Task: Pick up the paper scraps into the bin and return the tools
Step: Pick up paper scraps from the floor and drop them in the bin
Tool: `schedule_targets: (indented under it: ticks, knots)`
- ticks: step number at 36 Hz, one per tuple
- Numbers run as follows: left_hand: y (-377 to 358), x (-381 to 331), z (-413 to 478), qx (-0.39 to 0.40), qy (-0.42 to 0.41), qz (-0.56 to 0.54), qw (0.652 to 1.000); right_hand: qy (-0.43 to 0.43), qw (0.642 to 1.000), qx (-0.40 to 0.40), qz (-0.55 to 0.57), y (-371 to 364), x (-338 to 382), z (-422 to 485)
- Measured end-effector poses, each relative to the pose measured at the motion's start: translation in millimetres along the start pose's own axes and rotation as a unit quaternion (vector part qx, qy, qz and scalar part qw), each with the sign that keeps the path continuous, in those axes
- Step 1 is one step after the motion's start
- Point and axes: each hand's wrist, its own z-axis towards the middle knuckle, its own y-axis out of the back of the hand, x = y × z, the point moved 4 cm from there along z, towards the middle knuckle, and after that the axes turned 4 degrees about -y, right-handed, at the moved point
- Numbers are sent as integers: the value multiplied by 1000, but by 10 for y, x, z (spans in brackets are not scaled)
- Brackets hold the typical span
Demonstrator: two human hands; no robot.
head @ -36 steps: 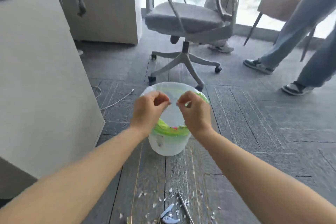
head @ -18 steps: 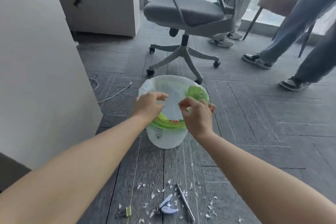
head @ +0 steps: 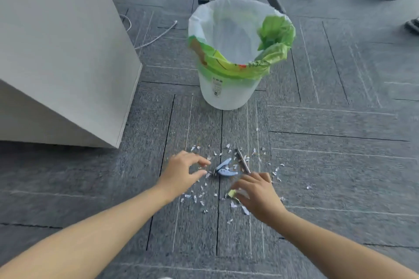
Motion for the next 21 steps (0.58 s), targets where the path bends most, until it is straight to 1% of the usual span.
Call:
schedule_targets:
  ticks: [2, 5, 7, 10, 13, 17, 21]
  knots:
    - [-200, 144, -194, 30, 31, 6, 999, -2, 999, 30, -9, -192, -27, -141]
    - [-425, 271, -450, 76, 59, 11, 995, -23, 999, 36, -18, -377, -43, -274]
    - [-532, 344, -583, 90, 78, 5, 993, -36, 998, 43, -35, -443, -53, -316]
    - [-616, 437, -722, 87, 108, -3, 990, -43, 996, 54, -51, -495, -58, -320]
    - [-641, 476, -782, 86, 119, 3, 989, -53, 994, 63, -67, -537, -31, -309]
    - [-661, 521, -793, 77, 133, 3, 988, -68, 993, 39, -86, -594, -25, -280]
    - [-652, 539, -779, 41, 146, 1, 988, -50, 993, 11, -103, -619, -32, -227]
